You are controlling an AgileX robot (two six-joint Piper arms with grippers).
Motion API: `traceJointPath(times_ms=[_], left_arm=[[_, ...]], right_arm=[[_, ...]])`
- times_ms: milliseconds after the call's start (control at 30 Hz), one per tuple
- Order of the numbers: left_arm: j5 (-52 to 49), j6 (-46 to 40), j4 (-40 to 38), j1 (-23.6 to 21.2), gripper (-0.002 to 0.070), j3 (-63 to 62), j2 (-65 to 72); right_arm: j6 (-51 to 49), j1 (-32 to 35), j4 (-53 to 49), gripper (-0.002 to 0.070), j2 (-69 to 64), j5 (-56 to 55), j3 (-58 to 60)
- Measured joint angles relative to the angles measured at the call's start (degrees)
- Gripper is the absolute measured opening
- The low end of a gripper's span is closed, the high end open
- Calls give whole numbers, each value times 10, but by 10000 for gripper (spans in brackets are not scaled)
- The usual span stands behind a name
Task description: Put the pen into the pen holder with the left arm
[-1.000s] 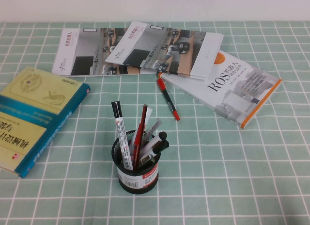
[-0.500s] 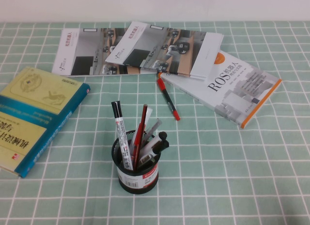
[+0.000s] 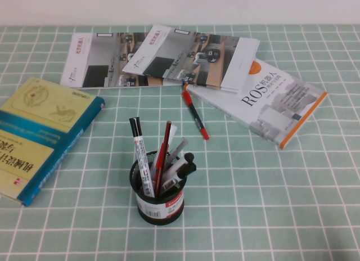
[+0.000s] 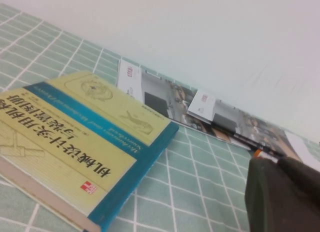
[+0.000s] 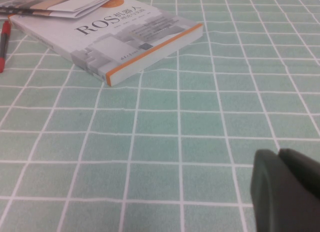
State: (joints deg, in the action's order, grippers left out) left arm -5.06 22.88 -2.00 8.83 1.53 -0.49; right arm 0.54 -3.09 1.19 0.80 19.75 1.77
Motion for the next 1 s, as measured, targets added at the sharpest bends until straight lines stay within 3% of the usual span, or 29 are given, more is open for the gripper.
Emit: traceJointPath(times_ms=[267,400,633,800,1000], left_arm=[[-2,42,-1,0,-3,0,0],[-60,70,-2,0,-3,-30,18],[-181,68,-2,0,-3,-186,144],[-256,-5,-19,0,-3,-287,234],[-303,-133,-110,0,-3,-381,357]], right_arm=[[0,0,0,-20,0,0,0],[0,0,0,-20,0,0,0],[0,0,0,-20,0,0,0],[0,0,0,-20,0,0,0],[0,0,0,-20,0,0,0]])
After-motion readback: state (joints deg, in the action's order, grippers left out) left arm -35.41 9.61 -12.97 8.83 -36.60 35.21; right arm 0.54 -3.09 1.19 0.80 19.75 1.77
